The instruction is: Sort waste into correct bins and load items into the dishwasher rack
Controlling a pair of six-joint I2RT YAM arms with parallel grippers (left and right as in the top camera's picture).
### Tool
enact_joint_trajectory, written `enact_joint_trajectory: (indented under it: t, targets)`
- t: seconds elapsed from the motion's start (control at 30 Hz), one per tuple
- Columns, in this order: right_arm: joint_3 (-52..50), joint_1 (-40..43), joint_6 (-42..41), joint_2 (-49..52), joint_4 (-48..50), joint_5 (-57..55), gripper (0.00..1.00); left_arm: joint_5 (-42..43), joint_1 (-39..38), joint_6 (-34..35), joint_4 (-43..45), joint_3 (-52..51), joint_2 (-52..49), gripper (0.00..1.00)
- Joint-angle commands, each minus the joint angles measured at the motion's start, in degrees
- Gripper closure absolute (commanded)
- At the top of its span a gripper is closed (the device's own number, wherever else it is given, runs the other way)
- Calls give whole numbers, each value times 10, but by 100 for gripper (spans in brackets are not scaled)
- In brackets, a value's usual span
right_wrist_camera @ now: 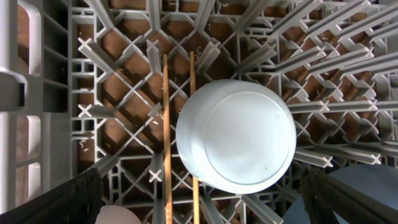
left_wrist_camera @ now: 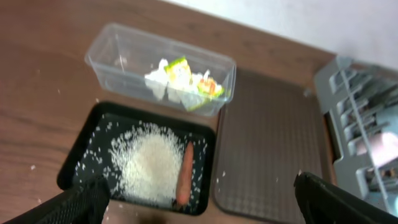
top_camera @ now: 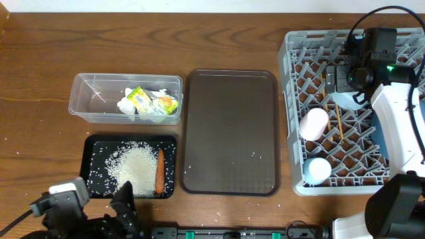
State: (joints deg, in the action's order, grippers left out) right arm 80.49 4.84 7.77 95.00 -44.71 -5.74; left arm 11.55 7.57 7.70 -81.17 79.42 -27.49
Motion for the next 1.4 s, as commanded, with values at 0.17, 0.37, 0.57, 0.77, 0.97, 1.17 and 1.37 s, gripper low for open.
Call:
enact_joint_trajectory:
  t: [0.17, 0.37, 0.57, 0.77, 0.97, 1.17, 1.37]
  targets:
    - [-1, -9, -4, 0, 0, 4, 1, -7, -9, 2, 30, -121, 66, 3]
    - [-1, -9, -5, 0, 0, 4, 1, -7, -9, 3, 138, -214, 115, 3]
    - [-1, -9, -4, 0, 0, 4, 1, -7, -19, 3, 248, -304, 161, 3]
    - [-1, -9, -4, 0, 0, 4, 1, -7, -50, 3, 337, -374, 196, 3]
    - [-1, -9, -4, 0, 0, 4, 1, -7, -76, 3, 430, -413, 207, 3]
    - [-1, -9, -4, 0, 0, 4, 1, -6, -78, 3, 518, -455, 218, 3]
    - [-1, -9, -4, 0, 0, 4, 1, -7, -78, 3, 537, -506, 254, 3]
